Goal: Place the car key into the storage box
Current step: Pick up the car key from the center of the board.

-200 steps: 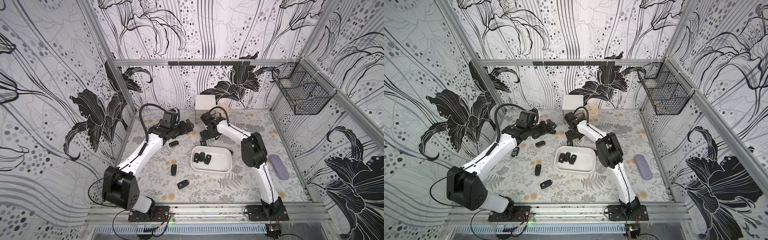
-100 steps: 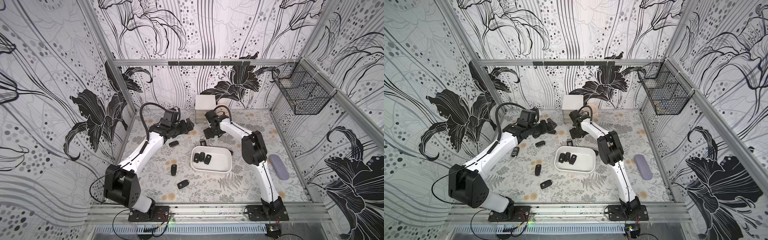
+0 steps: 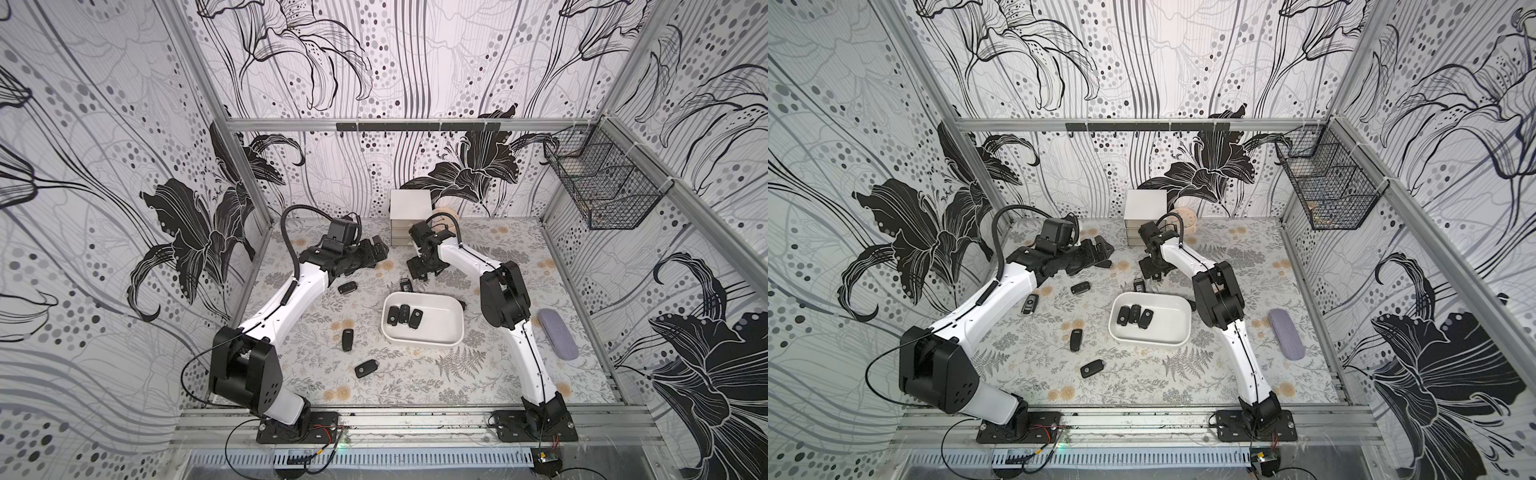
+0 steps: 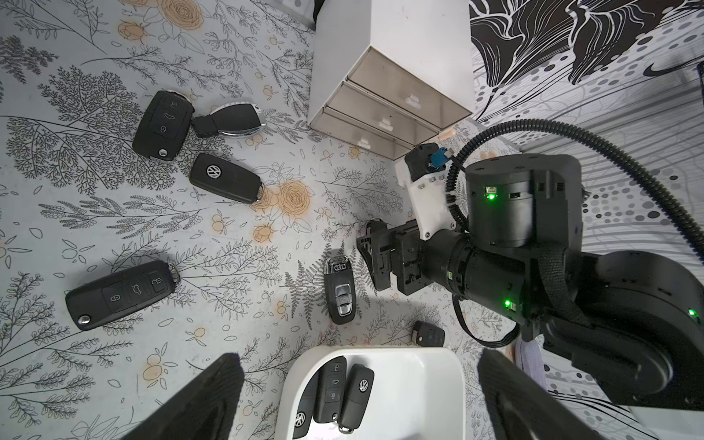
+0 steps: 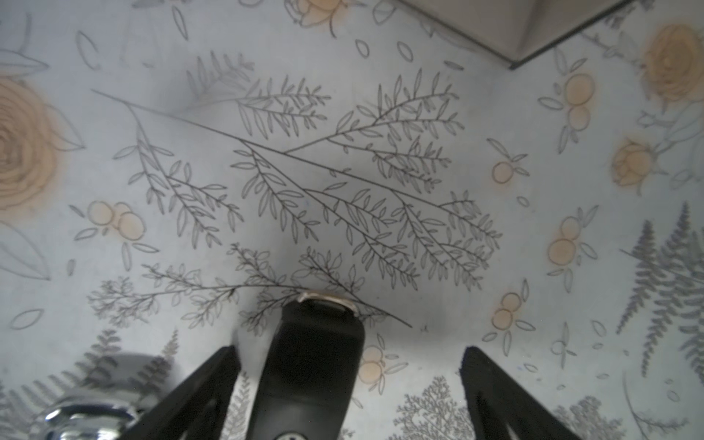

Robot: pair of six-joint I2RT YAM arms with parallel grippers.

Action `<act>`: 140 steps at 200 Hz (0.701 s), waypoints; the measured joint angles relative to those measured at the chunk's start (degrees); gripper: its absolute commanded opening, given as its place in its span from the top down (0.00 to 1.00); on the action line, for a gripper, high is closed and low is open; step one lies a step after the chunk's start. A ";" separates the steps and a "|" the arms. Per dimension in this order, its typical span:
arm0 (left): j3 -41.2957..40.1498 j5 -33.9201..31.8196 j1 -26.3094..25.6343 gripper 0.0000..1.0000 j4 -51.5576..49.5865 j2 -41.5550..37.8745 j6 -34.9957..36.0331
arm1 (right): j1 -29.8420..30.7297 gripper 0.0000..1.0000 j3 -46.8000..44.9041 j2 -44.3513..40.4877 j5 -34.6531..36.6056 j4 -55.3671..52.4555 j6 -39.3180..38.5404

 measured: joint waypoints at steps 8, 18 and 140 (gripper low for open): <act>0.00 0.02 0.00 0.01 0.00 0.04 -0.04 | 0.00 0.21 0.09 0.11 -0.39 0.00 -0.04; 0.00 0.00 0.00 0.01 0.00 0.15 -0.15 | 0.00 0.27 0.37 0.35 -0.81 0.00 0.07; 0.00 0.59 0.00 0.01 -0.07 0.28 -0.37 | 0.00 0.76 -1.44 -0.52 -3.34 1.09 3.72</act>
